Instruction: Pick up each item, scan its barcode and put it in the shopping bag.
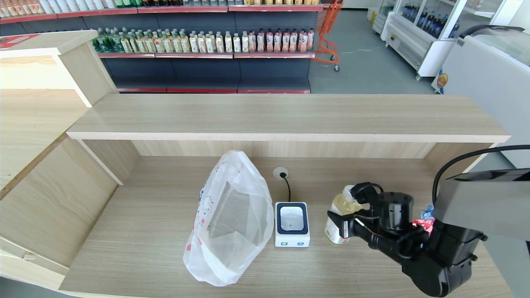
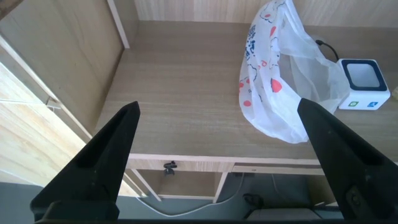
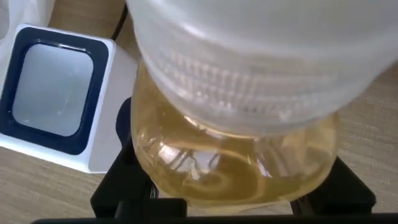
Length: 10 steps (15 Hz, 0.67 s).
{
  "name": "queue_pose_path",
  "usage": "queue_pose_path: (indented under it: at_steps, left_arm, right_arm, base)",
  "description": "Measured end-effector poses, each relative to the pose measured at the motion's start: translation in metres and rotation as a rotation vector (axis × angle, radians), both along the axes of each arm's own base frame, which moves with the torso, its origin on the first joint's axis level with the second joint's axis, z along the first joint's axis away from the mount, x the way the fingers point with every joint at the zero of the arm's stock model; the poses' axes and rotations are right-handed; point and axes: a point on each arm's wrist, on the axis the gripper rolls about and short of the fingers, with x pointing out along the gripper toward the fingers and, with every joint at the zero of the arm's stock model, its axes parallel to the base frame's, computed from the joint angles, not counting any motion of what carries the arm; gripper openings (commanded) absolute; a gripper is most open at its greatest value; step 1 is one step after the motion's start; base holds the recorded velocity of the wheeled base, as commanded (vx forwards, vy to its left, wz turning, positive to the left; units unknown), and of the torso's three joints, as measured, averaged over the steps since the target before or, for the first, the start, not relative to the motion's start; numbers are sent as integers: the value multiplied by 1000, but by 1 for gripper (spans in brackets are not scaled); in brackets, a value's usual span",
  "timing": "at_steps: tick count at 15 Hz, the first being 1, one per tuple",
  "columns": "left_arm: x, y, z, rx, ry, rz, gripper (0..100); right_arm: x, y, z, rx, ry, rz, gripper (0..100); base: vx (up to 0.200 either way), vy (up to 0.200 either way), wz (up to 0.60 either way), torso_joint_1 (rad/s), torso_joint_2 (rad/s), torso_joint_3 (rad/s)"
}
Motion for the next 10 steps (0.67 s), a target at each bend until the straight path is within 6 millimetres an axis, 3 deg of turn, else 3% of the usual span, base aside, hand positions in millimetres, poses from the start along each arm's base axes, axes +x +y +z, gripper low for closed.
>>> queue_pose_path:
  at_steps: [3,5,7,10]
  left_arm:
    - [0,0,0,0,0,0,100]
    - [0,0,0,0,0,0,100]
    - [0,0,0,0,0,0,100]
    - [0,0,0,0,0,0,100]
  right_arm:
    - [-15,-27,53,156,174,257,0]
    - [-27,-53,90,305,190,501,0]
    - [-38,-71,115,377,164,625,0]
    - [-61,-72,128,414,173,739,0]
  base:
    - [0,0,0,0,0,0]
    - [0,0,0,0,0,0]
    - [0,0,0,0,0,0]
    - [0,0,0,0,0,0]
